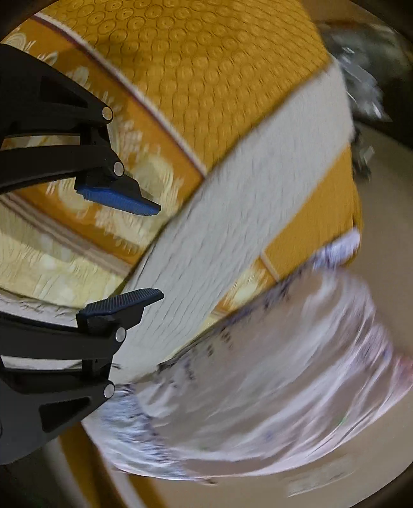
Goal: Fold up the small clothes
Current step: 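Grasp the other sleeve with the left tool and fold it across the body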
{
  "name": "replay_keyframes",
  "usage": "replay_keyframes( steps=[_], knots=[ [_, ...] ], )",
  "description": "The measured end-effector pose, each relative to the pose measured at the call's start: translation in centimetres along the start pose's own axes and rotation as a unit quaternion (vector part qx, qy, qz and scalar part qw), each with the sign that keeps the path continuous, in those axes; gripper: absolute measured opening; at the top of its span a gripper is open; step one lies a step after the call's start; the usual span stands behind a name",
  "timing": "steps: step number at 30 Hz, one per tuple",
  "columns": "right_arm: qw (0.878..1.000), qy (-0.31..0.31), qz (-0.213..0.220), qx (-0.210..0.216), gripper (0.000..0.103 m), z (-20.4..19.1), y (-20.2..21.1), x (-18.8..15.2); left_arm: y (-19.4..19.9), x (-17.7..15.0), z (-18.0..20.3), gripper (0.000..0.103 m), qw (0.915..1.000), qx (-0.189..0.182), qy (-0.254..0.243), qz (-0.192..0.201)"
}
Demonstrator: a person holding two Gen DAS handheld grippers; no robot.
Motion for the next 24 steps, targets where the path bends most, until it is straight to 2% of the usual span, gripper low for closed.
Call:
replay_keyframes(
  steps=[7, 12, 13, 15, 17, 20, 24],
  knots=[
    [1.0, -0.013, 0.001, 0.015, 0.079, 0.2, 0.5, -0.1, -0.5, 2.1, -1.8, 0.047, 0.9958, -0.021, 0.085, 0.03],
    [0.999, -0.017, 0.004, 0.027, 0.079, 0.1, 1.0, -0.2, -0.7, 3.7, -3.0, 0.04, 0.9904, -0.035, 0.127, 0.041],
    [0.999, -0.019, 0.004, 0.029, 0.079, 0.1, 1.1, -0.2, -0.9, 4.0, -3.2, 0.038, 0.99, -0.036, 0.129, 0.043],
    [0.999, -0.021, 0.003, 0.035, 0.079, 0.1, 1.3, -0.3, -1.2, 4.5, -3.5, 0.024, 0.9905, -0.031, 0.126, 0.045],
    [0.999, -0.022, 0.003, 0.041, 0.079, 0.1, 1.5, -0.4, -1.7, 4.9, -3.8, 0.017, 0.9905, -0.03, 0.126, 0.045],
    [0.999, -0.024, 0.005, 0.047, 0.079, 0.2, 2.0, -0.5, -1.9, 5.1, -3.7, 0.014, 0.9895, -0.036, 0.131, 0.049],
    [0.998, -0.03, 0.011, 0.051, 0.079, 0.8, 2.5, -0.4, -1.0, 5.6, -1.1, 0.005, 0.994, -0.036, 0.074, 0.071]
  ],
)
Point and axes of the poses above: each gripper's, at about its wrist camera, not at the fingertips, and y roughly against the way its jaws point, z to its right, x to its top, the point moved 9 cm from there along -y, roughly the way its jaws point, and after that the axes turned 1 degree about -y, right-handed, at the moved point
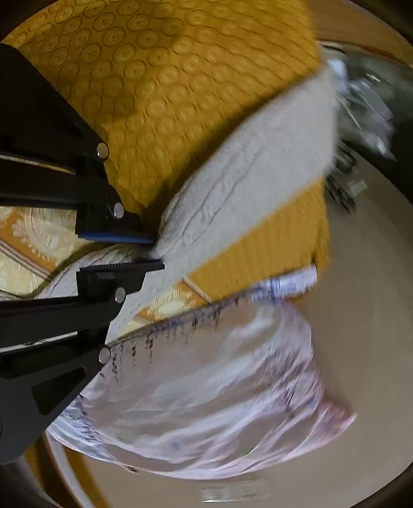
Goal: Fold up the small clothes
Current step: 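Grasp the other sleeve with the left tool and fold it across the body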
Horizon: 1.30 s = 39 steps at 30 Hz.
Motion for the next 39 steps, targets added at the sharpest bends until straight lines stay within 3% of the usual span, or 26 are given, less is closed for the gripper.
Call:
replay_keyframes(
  steps=[5, 10, 14, 17, 22, 25, 28, 30, 32, 34, 37, 39],
  knots=[
    [1.0, -0.01, 0.004, 0.004, 0.079, 0.6, 0.2, 0.1, 0.9, -0.7, 6.4, 0.003, 0.9962, -0.048, -0.072, 0.009],
    [1.0, -0.015, 0.006, 0.005, 0.079, 0.9, 0.4, -0.2, 0.7, -5.7, 15.4, 0.003, 0.9771, -0.122, -0.173, -0.023],
    [1.0, -0.022, 0.007, 0.002, 0.079, 1.4, 0.6, -0.4, -0.7, -13.7, 22.1, 0.003, 0.9466, -0.18, -0.253, -0.087],
    [1.0, -0.024, 0.006, -0.001, 0.079, 1.7, 0.7, -0.7, -2.8, -21.5, 25.4, 0.003, 0.9168, -0.203, -0.308, -0.154],
    [1.0, -0.022, 0.006, -0.012, 0.079, 2.5, 1.0, -0.7, -6.6, -31.9, 25.7, 0.003, 0.8711, -0.164, -0.394, -0.242],
    [1.0, -0.009, 0.009, -0.015, 0.079, 2.3, 1.2, -0.1, -6.6, -33.4, 24.9, 0.003, 0.8562, -0.15, -0.423, -0.255],
    [0.999, 0.03, 0.018, -0.002, 0.078, 0.3, 1.5, 1.1, -5.0, -31.7, 24.0, 0.004, 0.8621, -0.163, -0.404, -0.259],
    [0.997, 0.071, 0.025, 0.02, 0.072, -2.2, 1.7, 1.8, -4.0, -30.0, 23.0, 0.004, 0.872, -0.157, -0.394, -0.244],
    [0.99, 0.128, 0.031, 0.044, 0.062, -5.5, 1.6, 2.2, -3.6, -27.6, 21.4, 0.004, 0.8873, -0.135, -0.379, -0.226],
    [0.978, 0.192, 0.04, 0.071, 0.056, -9.2, 1.6, 2.1, -4.3, -26.2, 19.4, 0.004, 0.8977, -0.103, -0.369, -0.217],
    [0.949, 0.291, 0.049, 0.11, 0.054, -14.7, 1.3, 1.4, -5.5, -24.8, 16.2, 0.004, 0.9117, -0.06, -0.34, -0.223],
    [0.927, 0.352, 0.053, 0.119, 0.054, -17.7, 0.6, 0.6, -5.6, -24.1, 14.8, 0.004, 0.9195, -0.059, -0.315, -0.227]
  ],
)
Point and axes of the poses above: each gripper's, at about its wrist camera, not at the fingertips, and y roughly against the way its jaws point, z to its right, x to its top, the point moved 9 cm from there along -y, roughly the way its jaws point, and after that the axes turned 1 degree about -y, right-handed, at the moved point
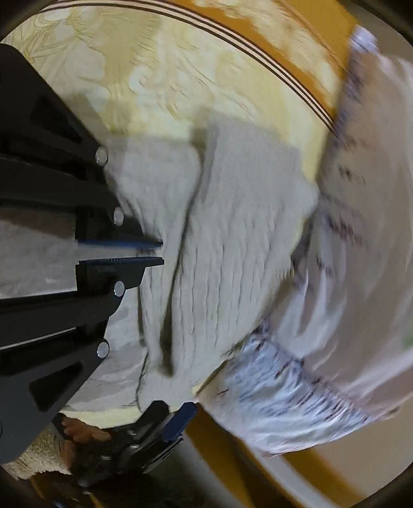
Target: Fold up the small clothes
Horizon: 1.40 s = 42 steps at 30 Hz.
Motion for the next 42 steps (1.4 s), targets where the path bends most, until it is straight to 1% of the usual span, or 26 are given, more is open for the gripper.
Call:
replay_keyframes(
  steps=[1, 3, 4, 6, 8, 10, 12, 15, 16, 17, 19, 21, 22, 25, 28, 30, 31, 32, 33, 34, 35, 37, 38, 39, 40, 42],
  knots=[
    [0.999, 0.034, -0.003, 0.002, 0.054, -1.3, -1.0, 0.5, 0.1, 0.0, -0.4, 0.004, 1.0, -0.003, 0.007, 0.003],
    [0.997, 0.078, -0.009, 0.006, 0.053, -3.1, -2.7, 1.0, 0.4, 0.2, -0.6, 0.004, 0.9999, 0.01, 0.002, 0.009],
    [0.996, 0.089, -0.011, 0.008, 0.051, -3.8, -3.2, 1.0, 0.6, 0.2, -1.1, 0.004, 0.9997, 0.02, 0.001, 0.013],
    [0.993, 0.12, -0.022, 0.01, 0.045, -5.4, -5.1, 1.2, 0.8, 0.1, -1.7, 0.004, 0.9996, 0.02, 0.014, 0.012],
    [0.991, 0.13, -0.038, 0.02, 0.037, -6.5, -6.7, 1.0, 0.9, 0.3, -2.1, 0.004, 0.9995, 0.02, 0.023, 0.013],
    [0.988, 0.139, -0.056, 0.028, 0.033, -6.7, -8.3, 1.0, 0.8, 0.3, -2.2, 0.004, 0.9994, 0.024, 0.02, 0.015],
    [0.986, 0.15, -0.071, 0.03, 0.033, -6.9, -9.6, 0.8, 1.0, 0.2, -2.3, 0.004, 0.9993, 0.028, 0.017, 0.016],
    [0.985, 0.154, -0.073, 0.026, 0.034, -6.9, -10.7, 1.2, 1.1, 0.2, -2.3, 0.003, 0.9993, 0.028, 0.016, 0.017],
    [0.986, 0.149, -0.073, 0.025, 0.033, -6.8, -10.9, 1.4, 1.1, 0.2, -2.3, 0.004, 0.9993, 0.027, 0.017, 0.017],
    [0.988, 0.136, -0.077, 0.023, 0.022, -6.5, -11.3, 1.6, 1.1, 0.2, -2.4, 0.003, 0.9993, 0.027, 0.018, 0.017],
    [0.991, 0.103, -0.075, 0.028, 0.01, -5.9, -11.4, 1.9, 1.1, 0.2, -2.4, 0.003, 0.9993, 0.027, 0.017, 0.018],
    [0.995, 0.073, -0.059, 0.027, 0.004, -5.2, -10.7, 2.3, 1.1, 0.2, -2.4, 0.003, 0.9993, 0.027, 0.016, 0.018],
    [0.996, 0.062, -0.052, 0.026, 0.004, -4.8, -10.3, 2.4, 1.1, 0.2, -2.4, 0.003, 0.9993, 0.028, 0.015, 0.018],
    [1.0, 0.001, -0.011, 0.013, 0.004, -2.3, -7.7, 3.3, 1.1, 0.2, -2.4, 0.004, 0.9993, 0.028, 0.013, 0.02],
    [0.995, -0.091, 0.038, -0.008, 0.004, 2.0, -3.8, 3.4, 1.2, 0.2, -2.4, 0.004, 0.9993, 0.028, 0.011, 0.021],
    [0.983, -0.166, 0.067, -0.031, 0.004, 5.8, -0.9, 2.4, 1.2, 0.2, -2.4, 0.004, 0.9993, 0.027, 0.011, 0.021],
    [0.974, -0.21, 0.077, -0.043, 0.004, 7.9, 0.7, 1.3, 1.2, 0.2, -2.4, 0.004, 0.9993, 0.027, 0.011, 0.022],
    [0.966, -0.24, 0.081, -0.05, 0.004, 9.4, 1.6, 0.3, 1.2, 0.2, -2.4, 0.004, 0.9993, 0.027, 0.012, 0.022],
    [0.954, -0.282, 0.08, -0.059, 0.004, 11.2, 2.7, -1.6, 1.2, 0.2, -2.4, 0.004, 0.9993, 0.027, 0.012, 0.022],
    [0.939, -0.33, 0.068, -0.068, 0.004, 13.0, 3.4, -4.1, 1.1, 0.2, -2.4, 0.004, 0.9993, 0.027, 0.011, 0.022],
    [0.93, -0.356, 0.053, -0.072, 0.004, 13.9, 3.4, -5.9, 1.1, 0.2, -2.4, 0.004, 0.9993, 0.027, 0.011, 0.022],
    [0.915, -0.399, 0.024, -0.058, 0.005, 15.0, 3.2, -9.1, 1.1, 0.2, -2.4, 0.004, 0.9993, 0.027, 0.011, 0.022],
    [0.906, -0.421, 0.011, -0.047, 0.007, 15.4, 3.1, -10.7, 1.1, 0.2, -2.4, 0.004, 0.9993, 0.027, 0.011, 0.022],
    [0.9, -0.435, 0.006, -0.034, 0.01, 15.6, 3.1, -11.4, 1.1, 0.2, -2.4, 0.004, 0.9993, 0.028, 0.011, 0.022],
    [0.894, -0.448, 0.001, -0.021, 0.015, 15.7, 3.1, -12.1, 1.1, 0.2, -2.3, 0.004, 0.9993, 0.028, 0.012, 0.021],
    [0.877, -0.481, -0.001, 0.005, 0.029, 16.1, 3.1, -13.0, 1.1, 0.1, -2.3, 0.004, 0.9993, 0.029, 0.013, 0.021]
  ],
)
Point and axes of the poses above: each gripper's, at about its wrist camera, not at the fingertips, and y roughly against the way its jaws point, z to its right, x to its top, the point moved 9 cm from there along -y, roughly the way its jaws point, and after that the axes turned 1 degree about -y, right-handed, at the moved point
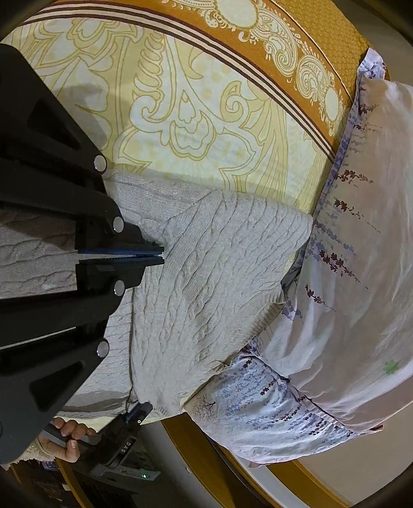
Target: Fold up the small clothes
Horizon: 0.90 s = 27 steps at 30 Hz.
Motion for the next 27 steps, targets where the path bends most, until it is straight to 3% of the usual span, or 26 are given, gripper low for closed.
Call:
replay_keyframes(
  steps=[1, 4, 9, 12, 13, 16, 18, 20, 22, 23, 27],
  knots=[
    [1.0, -0.012, 0.0, 0.009, 0.038, 0.2, 0.0, 0.1, 0.0, 0.0, 0.0, 0.004, 1.0, 0.0, 0.001, 0.0],
    [0.999, -0.046, 0.004, 0.021, 0.039, 1.0, 0.4, 0.7, -0.1, 0.0, 0.0, 0.004, 1.0, -0.001, 0.004, -0.001],
    [0.995, -0.093, 0.034, 0.0, 0.038, 3.1, 1.3, 1.8, -0.1, 0.1, 0.0, 0.004, 1.0, -0.003, 0.007, -0.001],
    [0.994, -0.102, 0.035, -0.025, 0.019, 4.1, 0.7, 2.7, -0.1, 0.1, 0.0, 0.004, 1.0, -0.003, 0.008, -0.002],
    [0.995, -0.092, 0.032, -0.036, 0.008, 4.0, 0.6, 3.1, -0.1, 0.1, 0.0, 0.004, 1.0, -0.003, 0.009, -0.002],
    [0.996, -0.026, 0.08, -0.019, 0.007, 1.0, 2.3, 5.0, 0.0, 0.1, -0.1, 0.004, 0.9999, -0.004, 0.013, -0.002],
    [0.988, 0.052, 0.143, 0.024, 0.006, -3.1, 5.3, 6.1, 0.0, 0.1, 0.0, 0.004, 0.9999, -0.003, 0.014, -0.001],
    [0.98, 0.093, 0.176, 0.026, 0.006, -4.6, 7.1, 6.1, 0.0, 0.1, 0.0, 0.004, 0.9999, -0.002, 0.013, -0.001],
    [0.984, 0.084, 0.157, -0.019, 0.006, -2.8, 6.2, 5.6, 0.0, 0.1, 0.0, 0.004, 0.9999, -0.004, 0.014, 0.0],
    [0.99, 0.056, 0.125, -0.043, 0.006, -0.5, 4.8, 5.0, 0.0, 0.1, 0.0, 0.004, 0.9999, -0.006, 0.015, 0.0],
    [0.996, -0.018, 0.059, -0.06, 0.007, 4.2, 1.9, 2.5, 0.0, 0.0, 0.0, 0.004, 0.9999, -0.006, 0.016, 0.0]
  ],
)
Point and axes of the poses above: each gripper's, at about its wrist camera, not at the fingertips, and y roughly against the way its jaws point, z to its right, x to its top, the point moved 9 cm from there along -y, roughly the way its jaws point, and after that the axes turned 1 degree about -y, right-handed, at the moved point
